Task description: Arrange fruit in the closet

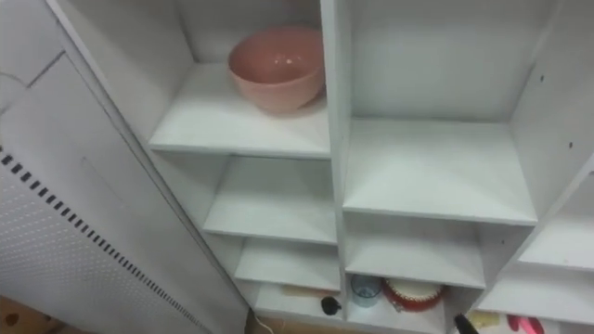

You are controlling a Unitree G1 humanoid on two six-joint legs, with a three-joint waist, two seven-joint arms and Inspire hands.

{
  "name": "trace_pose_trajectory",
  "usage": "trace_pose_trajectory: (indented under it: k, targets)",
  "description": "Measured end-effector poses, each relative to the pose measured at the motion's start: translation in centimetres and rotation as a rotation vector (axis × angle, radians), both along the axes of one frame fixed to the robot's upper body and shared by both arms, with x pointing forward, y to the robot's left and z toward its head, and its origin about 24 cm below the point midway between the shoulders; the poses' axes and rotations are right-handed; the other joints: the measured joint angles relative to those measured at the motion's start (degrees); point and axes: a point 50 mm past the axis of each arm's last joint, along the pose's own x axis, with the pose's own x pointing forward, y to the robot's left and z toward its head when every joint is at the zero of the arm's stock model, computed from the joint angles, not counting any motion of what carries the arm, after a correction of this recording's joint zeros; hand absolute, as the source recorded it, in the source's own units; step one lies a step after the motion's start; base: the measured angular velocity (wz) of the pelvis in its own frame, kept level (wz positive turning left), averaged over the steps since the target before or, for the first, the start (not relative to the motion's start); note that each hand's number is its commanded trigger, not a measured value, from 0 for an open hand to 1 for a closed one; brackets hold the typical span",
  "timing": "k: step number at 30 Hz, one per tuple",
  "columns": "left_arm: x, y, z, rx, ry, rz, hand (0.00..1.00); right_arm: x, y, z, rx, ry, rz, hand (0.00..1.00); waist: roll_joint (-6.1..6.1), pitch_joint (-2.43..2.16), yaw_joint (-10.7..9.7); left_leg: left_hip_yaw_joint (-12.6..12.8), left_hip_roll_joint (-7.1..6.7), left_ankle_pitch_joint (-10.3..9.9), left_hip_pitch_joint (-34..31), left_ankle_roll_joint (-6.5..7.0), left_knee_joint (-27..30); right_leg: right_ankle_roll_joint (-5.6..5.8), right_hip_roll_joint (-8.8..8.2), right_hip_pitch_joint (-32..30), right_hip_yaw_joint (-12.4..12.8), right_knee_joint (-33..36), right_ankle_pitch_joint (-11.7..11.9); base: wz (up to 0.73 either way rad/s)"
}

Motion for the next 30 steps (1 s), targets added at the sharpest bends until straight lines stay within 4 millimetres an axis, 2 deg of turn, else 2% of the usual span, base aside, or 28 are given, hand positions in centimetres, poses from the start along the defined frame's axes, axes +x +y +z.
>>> trace_pose_trajectory:
  k: [3,4,5,6,9,12,14,17,20,25,30]
  targets:
    - [0.0,0.5,0.1,0.021,-0.018,0.049,0.0,-5.4,2.5,-3.7,0.009,0.171,0.137,0.0,-1.0,-0.27,-2.2,-0.2,-0.2,0.2,6.4,-0.3,-3.9,0.61,0.61,6.4,-0.4,-3.6,-0.2,0.06]
    - [0.0,0.5,0.1,0.025,-0.022,0.049,0.0,-6.4,2.8,-4.2,0.011,0.198,0.159,0.0,-1.12,-0.4,-2.8,-0.2,-0.21,0.2,7.3,-0.3,-4.2,0.73,0.67,7.7,-0.8,-4.4,-0.2,0.15]
    - [0.1,0.6,0.2,0.03,-0.039,0.065,0.0,-8.5,3.3,-5.2,0.016,0.25,0.189,0.0,-1.62,-0.77,-4.0,-0.1,-0.26,0.2,9.3,-0.33,-5.2,0.95,0.82,10.1,-1.5,-5.9,-0.1,0.19]
    - [0.1,0.7,0.3,0.04,-0.058,0.094,0.0,-10.5,3.7,-5.9,0.021,0.304,0.209,0.0,-2.31,-1.41,-5.1,-0.1,-0.24,0.2,11.1,-0.39,-6.6,1.21,1.18,12.1,-1.5,-7.4,-0.1,0.13]
    - [0.4,0.4,0.3,0.046,-0.099,0.132,0.0,-13.9,3.8,-6.9,-0.002,0.409,0.266,0.0,-3.48,-2.12,-7.0,0.2,-0.39,0.3,15.6,-0.49,-8.4,1.76,1.7,17.0,-1.2,-10.3,0.5,-0.03]
    - [0.8,-0.3,0.3,0.027,-0.135,0.154,0.0,-15.3,3.8,-7.1,-0.016,0.458,0.29,0.0,-3.92,-2.48,-7.5,1.6,-0.38,0.3,19.5,-0.49,-10.1,1.97,1.97,20.0,-0.1,-11.5,0.6,-0.24]
    - [1.1,-0.9,0.3,0.007,-0.161,0.167,0.0,-15.4,4.3,-7.3,-0.037,0.478,0.341,0.0,-4.02,-2.55,-8.9,2.0,-0.24,0.2,22.1,-0.56,-11.2,2.06,2.38,22.3,0.3,-12.7,0.8,-0.16]
    - [1.0,-1.4,0.2,-0.012,-0.158,0.175,0.0,-15.2,4.4,-7.2,-0.093,0.49,0.443,0.0,-3.84,-2.73,-9.6,2.8,-0.02,0.2,24.2,-0.69,-11.9,1.98,2.82,23.7,1.8,-13.4,0.9,-0.2]
    - [0.5,-1.2,0.1,-0.029,-0.144,0.196,0.0,-15.6,4.4,-7.3,-0.164,0.524,0.58,0.0,-4.03,-2.98,-10.5,3.0,0.15,0.1,25.7,-0.78,-12.0,1.98,3.01,25.2,1.7,-13.4,0.9,-0.03]
    - [0.0,-1.1,0.0,-0.07,-0.125,0.218,0.0,-17.3,4.3,-7.5,-0.233,0.593,0.743,0.0,-4.23,-3.01,-10.7,2.8,0.56,-0.4,26.3,-1.34,-12.8,1.88,3.52,25.9,1.7,-13.4,1.0,0.03]
    - [-0.9,-0.9,-0.2,-0.095,-0.111,0.292,0.0,-18.7,4.4,-7.7,-0.289,0.638,0.92,0.0,-4.0,-3.15,-10.4,3.4,0.76,-0.5,27.1,-1.45,-12.8,1.64,3.93,26.1,3.1,-13.4,1.1,-0.09]
